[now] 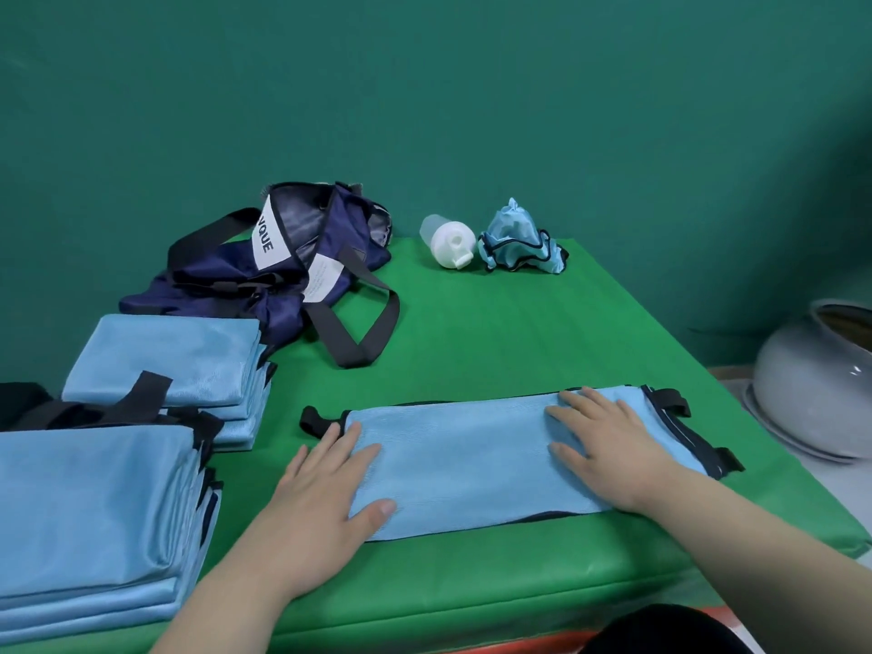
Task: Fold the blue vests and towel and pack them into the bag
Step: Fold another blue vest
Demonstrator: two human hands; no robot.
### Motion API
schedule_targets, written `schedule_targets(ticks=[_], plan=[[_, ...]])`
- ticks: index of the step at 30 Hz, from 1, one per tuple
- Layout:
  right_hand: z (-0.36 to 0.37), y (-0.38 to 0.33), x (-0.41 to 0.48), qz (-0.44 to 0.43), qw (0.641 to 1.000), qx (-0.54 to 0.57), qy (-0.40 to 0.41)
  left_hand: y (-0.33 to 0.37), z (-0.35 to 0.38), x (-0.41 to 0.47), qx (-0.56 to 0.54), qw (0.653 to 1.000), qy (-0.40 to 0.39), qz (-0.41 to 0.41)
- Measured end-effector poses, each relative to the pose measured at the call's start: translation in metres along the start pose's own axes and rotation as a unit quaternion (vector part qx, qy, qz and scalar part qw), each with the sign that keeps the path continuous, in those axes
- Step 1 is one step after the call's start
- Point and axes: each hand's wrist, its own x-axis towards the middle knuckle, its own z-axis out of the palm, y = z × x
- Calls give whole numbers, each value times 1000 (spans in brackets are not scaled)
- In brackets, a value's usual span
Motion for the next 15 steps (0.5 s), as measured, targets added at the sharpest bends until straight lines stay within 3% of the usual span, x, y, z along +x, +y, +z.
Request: schedule_targets(ticks=[7, 10, 15], plan=[[-16, -119, -14, -139, 975, 168, 45, -10, -26, -12, -61, 997, -29, 25], [-7, -166, -26, -222, 960, 155, 68, -16, -34, -18, -83, 996, -2, 32], [-2, -197, -27, -227, 961, 113, 109, -23, -39, -25, -122, 992, 37, 28]])
